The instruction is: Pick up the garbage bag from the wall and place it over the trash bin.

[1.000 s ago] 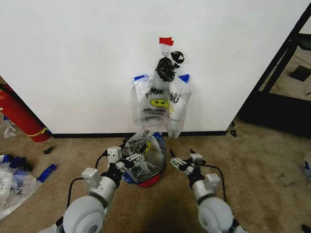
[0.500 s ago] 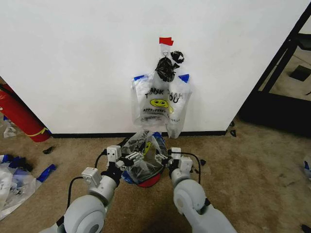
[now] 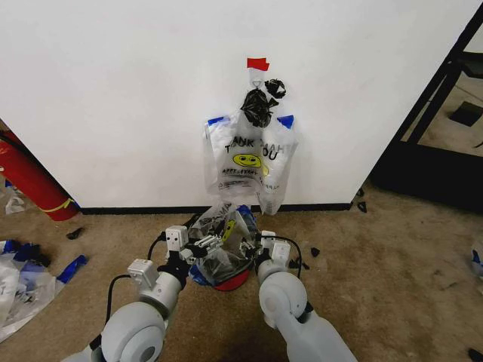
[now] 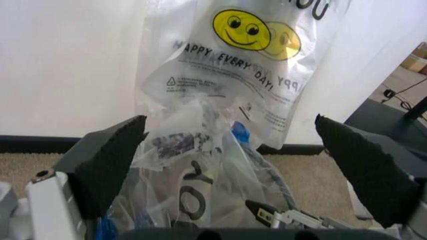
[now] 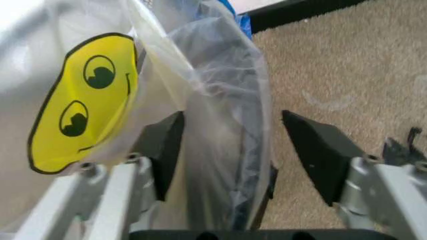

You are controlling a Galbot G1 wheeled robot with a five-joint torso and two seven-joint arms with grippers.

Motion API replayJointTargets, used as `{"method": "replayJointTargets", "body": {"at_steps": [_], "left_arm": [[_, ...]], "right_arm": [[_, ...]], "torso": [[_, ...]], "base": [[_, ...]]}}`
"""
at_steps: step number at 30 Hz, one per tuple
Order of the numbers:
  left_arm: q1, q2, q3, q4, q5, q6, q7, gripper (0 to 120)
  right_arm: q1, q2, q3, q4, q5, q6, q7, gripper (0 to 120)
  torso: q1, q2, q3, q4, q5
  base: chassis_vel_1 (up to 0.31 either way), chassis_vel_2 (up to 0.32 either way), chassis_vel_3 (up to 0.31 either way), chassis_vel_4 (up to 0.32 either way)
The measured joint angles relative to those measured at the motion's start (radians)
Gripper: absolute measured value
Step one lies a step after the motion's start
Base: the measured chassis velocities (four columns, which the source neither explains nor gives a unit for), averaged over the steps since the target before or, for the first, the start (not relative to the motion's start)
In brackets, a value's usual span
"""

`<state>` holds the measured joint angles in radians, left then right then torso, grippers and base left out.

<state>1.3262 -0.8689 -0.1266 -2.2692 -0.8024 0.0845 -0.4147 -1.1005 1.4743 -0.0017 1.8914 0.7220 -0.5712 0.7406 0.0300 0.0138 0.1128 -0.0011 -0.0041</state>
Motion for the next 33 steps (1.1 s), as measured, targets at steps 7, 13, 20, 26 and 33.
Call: {"method": "replayJointTargets", "body": {"at_steps": [7, 13, 20, 26, 33], "left_arm": [[0.0, -0.003, 0.003, 0.001, -0.013, 0.006, -0.007, 100], [-0.005, -0.005, 0.004, -0.002, -0.028, 0.013, -0.016, 100], [-0.007, -0.006, 0.007, -0.004, -0.035, 0.02, -0.024, 100], [-0.022, -0.004, 0.012, 0.0, -0.048, 0.031, -0.032, 100], [-0.097, 0.041, 0.029, -0.014, -0.066, 0.05, -0.027, 100]], "right_arm": [[0.003, 0.018, 0.001, 0.01, 0.033, -0.012, 0.056, 26], [-0.002, 0.022, 0.002, 0.024, 0.055, -0.016, 0.091, 5], [-0.01, 0.02, 0.012, 0.033, 0.063, -0.01, 0.098, 1], [-0.043, 0.021, 0.031, 0.051, 0.065, 0.038, 0.039, 1], [-0.123, -0.007, 0.091, 0.112, 0.061, 0.128, -0.106, 1]], "torso": [[0.0, 0.0, 0.0, 0.0, 0.0], [0.0, 0.0, 0.0, -0.0001, 0.0], [0.0, 0.0, 0.0, 0.0, 0.0002], [0.0, 0.0, 0.0, 0.0002, 0.0001], [0.0, 0.0, 0.0, -0.0003, 0.0001]], "base": [[0.0, 0.0, 0.0, 0.0], [0.0, 0.0, 0.0, 0.0], [0.0, 0.0, 0.0, 0.0], [0.0, 0.0, 0.0, 0.0], [0.0, 0.0, 0.0, 0.0]]}}
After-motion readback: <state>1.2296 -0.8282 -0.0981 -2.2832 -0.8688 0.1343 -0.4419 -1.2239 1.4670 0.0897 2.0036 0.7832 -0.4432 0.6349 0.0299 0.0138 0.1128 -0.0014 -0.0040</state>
